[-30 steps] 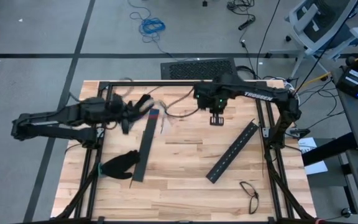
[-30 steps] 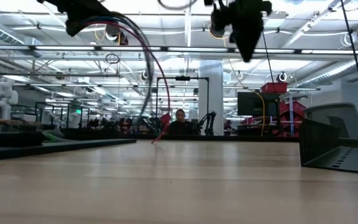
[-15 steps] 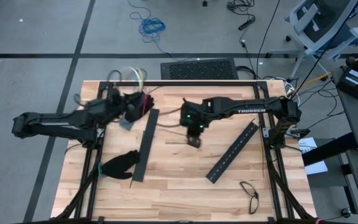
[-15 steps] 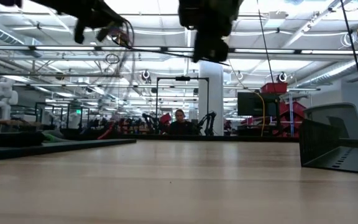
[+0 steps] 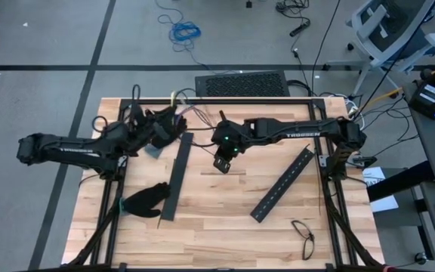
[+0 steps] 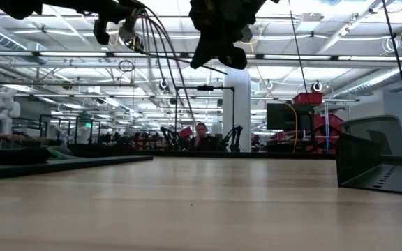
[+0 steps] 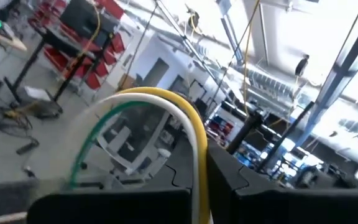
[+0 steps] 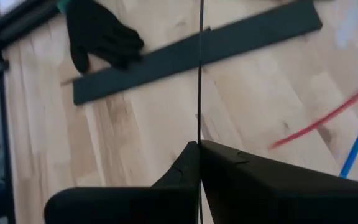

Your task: Ziptie cables

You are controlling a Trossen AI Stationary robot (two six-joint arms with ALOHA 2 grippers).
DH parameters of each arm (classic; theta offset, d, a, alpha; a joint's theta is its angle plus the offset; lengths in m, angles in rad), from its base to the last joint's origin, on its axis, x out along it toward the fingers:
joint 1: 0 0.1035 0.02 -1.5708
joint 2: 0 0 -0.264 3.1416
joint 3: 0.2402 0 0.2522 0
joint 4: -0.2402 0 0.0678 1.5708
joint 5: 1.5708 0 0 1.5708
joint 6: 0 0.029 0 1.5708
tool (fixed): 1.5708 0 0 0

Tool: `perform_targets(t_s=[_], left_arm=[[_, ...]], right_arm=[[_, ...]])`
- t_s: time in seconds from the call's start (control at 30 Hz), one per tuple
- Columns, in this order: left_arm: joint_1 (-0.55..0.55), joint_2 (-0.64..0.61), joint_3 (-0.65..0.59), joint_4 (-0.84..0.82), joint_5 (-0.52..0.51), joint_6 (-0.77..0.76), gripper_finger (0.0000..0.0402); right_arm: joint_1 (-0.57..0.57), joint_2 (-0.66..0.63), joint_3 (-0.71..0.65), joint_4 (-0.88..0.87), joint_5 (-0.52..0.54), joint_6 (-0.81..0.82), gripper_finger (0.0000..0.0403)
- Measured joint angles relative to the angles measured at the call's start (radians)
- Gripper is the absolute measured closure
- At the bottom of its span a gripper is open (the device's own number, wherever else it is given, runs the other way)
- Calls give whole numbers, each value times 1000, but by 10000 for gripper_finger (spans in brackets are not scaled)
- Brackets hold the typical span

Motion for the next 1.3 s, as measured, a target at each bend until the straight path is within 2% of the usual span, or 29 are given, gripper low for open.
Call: perform_targets(t_s=[0.23, 0.43, 0.77, 1.1, 1.3], left_arm=[[-11, 64, 0, 68, 0, -21, 383], [-14, 89, 0, 61, 4, -23, 383], [-24, 89, 0, 47, 13, 60, 383], [-23, 83, 0, 2, 43, 109, 383], [-8, 62, 0, 5, 36, 118, 383]], right_arm=[[-2, -1, 1, 16, -1, 21, 403], [-2, -1, 1, 38, -2, 34, 403], [-24, -6, 2, 40, -20, 35, 403], [-47, -7, 98, -39, -64, 16, 403], [-45, -7, 103, -105, -80, 17, 403]])
